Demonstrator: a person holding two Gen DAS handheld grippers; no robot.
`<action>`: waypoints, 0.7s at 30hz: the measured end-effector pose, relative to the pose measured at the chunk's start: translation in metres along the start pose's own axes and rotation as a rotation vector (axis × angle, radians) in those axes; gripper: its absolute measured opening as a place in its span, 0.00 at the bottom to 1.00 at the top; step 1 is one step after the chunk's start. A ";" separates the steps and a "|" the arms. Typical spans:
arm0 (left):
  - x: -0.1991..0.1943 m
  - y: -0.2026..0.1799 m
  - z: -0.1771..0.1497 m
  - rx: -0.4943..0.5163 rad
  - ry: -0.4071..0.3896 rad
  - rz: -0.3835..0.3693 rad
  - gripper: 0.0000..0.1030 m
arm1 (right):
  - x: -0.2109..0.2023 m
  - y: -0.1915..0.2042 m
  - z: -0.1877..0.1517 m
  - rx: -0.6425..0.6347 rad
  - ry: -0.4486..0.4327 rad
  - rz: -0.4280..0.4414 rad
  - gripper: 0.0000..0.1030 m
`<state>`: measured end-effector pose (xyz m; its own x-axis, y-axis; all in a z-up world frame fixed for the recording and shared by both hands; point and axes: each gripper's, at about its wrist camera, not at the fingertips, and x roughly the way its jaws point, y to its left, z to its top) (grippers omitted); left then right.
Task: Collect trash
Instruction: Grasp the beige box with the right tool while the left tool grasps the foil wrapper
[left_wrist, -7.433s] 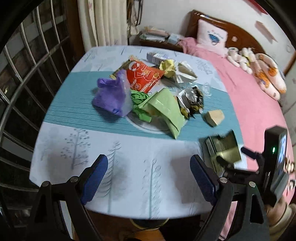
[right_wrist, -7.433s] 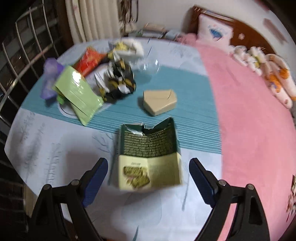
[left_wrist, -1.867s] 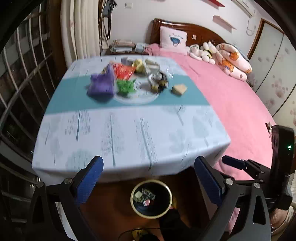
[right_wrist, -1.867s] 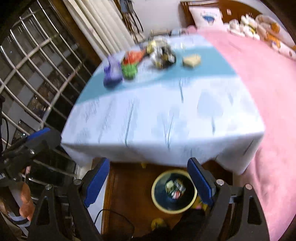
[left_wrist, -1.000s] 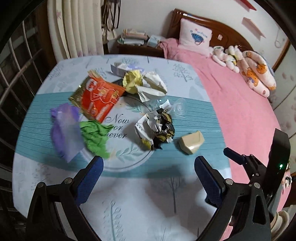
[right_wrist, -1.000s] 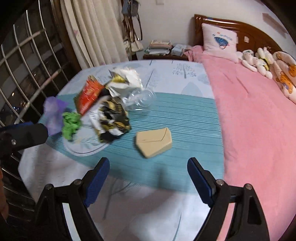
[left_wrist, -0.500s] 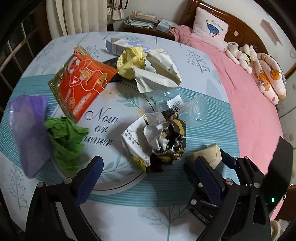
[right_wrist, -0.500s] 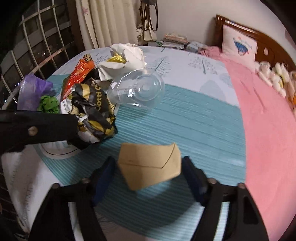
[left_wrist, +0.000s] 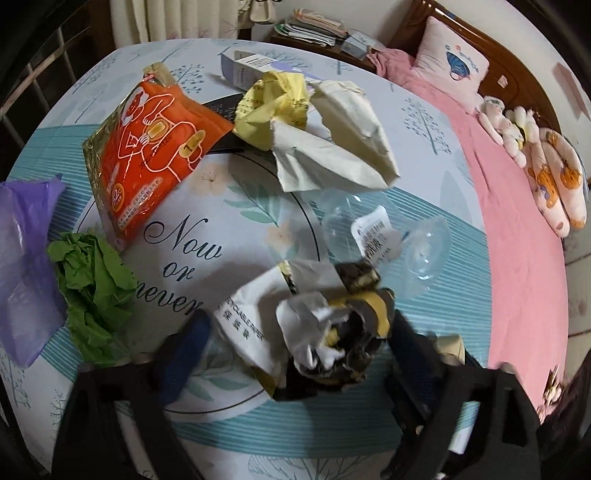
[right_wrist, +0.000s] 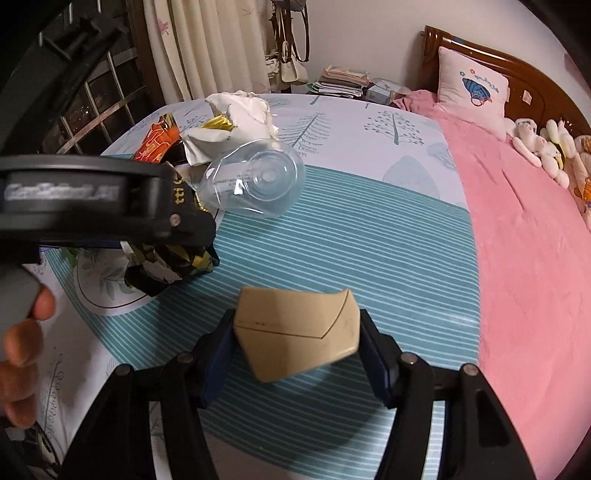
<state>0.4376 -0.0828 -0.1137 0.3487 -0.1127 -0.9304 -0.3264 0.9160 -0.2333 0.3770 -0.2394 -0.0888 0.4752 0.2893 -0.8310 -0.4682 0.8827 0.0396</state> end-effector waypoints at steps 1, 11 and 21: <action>0.003 0.000 0.001 -0.013 0.009 -0.029 0.72 | -0.001 0.000 0.000 0.004 0.001 0.003 0.60; -0.025 -0.007 -0.020 0.047 -0.046 -0.041 0.58 | -0.023 0.002 -0.006 0.046 -0.016 0.030 0.60; -0.113 0.011 -0.073 0.135 -0.129 -0.100 0.58 | -0.084 0.029 -0.021 0.104 -0.081 0.040 0.60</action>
<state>0.3307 -0.0880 -0.0316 0.4863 -0.1633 -0.8584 -0.1671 0.9469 -0.2748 0.3078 -0.2463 -0.0297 0.5186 0.3500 -0.7801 -0.4104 0.9023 0.1320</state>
